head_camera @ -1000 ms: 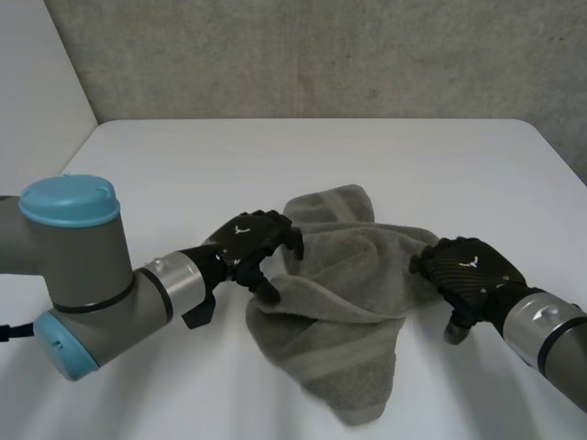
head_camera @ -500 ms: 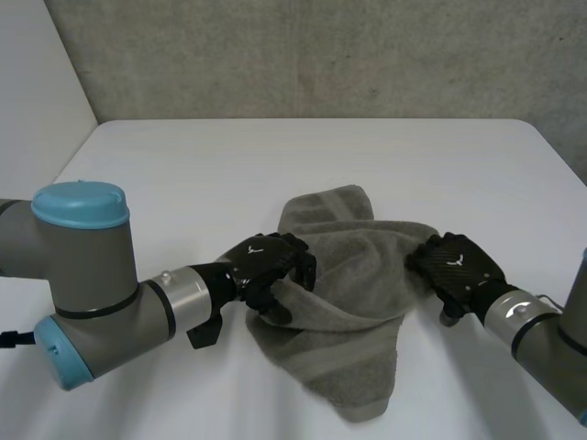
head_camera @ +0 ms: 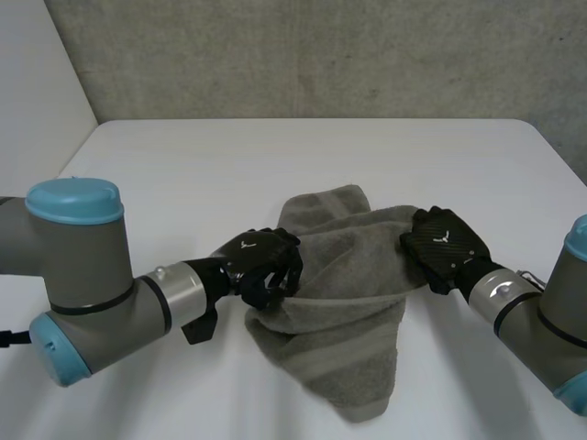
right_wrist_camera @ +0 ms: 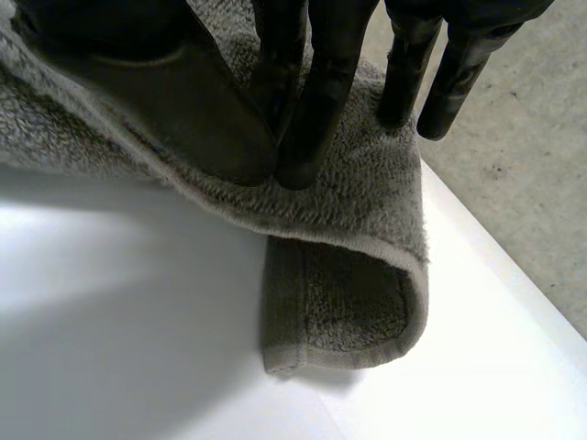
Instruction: Fold the towel.
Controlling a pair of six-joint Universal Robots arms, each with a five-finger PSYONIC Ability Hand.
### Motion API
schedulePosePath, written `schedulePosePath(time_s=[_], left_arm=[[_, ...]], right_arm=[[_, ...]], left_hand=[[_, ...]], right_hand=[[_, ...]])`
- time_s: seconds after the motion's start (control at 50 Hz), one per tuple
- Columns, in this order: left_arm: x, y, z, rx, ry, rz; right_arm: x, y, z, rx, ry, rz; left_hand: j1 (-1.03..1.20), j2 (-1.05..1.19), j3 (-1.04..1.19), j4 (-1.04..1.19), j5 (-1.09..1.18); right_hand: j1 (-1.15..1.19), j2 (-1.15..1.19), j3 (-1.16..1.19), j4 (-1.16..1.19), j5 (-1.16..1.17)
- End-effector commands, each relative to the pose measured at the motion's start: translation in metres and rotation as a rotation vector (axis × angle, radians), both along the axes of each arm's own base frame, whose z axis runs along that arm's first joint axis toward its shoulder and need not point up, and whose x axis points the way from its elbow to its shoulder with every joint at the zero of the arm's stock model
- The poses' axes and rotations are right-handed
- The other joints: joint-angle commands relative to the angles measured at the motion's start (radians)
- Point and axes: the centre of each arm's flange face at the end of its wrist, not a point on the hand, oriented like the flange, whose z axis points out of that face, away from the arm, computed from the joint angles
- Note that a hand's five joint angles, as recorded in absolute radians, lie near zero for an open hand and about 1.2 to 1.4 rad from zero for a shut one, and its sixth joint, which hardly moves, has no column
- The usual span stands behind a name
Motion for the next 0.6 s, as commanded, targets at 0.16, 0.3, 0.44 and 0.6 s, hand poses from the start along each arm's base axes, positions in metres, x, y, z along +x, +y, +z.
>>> schedulePosePath(time_s=[0.16, 0.3, 0.44, 0.6], left_arm=[[0.005, 0.014, -0.004, 0.023, -0.018, -0.015], [0.006, 0.014, -0.007, 0.025, -0.020, -0.011], [0.009, 0.002, -0.005, 0.006, -0.011, 0.014], [0.007, -0.005, -0.007, -0.009, -0.005, 0.015]], right_arm=[[-0.014, 0.012, 0.018, 0.036, 0.004, -0.012], [-0.029, 0.014, 0.010, 0.082, -0.020, 0.005], [-0.031, 0.009, -0.004, 0.094, -0.038, 0.030], [-0.029, 0.003, -0.014, 0.080, -0.039, 0.036]], left_hand=[[-0.632, -0.686, -0.049, -0.055, -0.696], [-0.635, -0.689, -0.049, -0.055, -0.699], [-0.632, -0.686, -0.049, -0.055, -0.696], [-0.600, -0.653, -0.049, -0.055, -0.664]], right_hand=[[-0.780, -0.776, -0.053, -0.070, -0.811], [-0.789, -0.785, -0.053, -0.070, -0.819], [-0.812, -0.808, -0.053, -0.070, -0.843], [-0.824, -0.820, -0.053, -0.070, -0.855]])
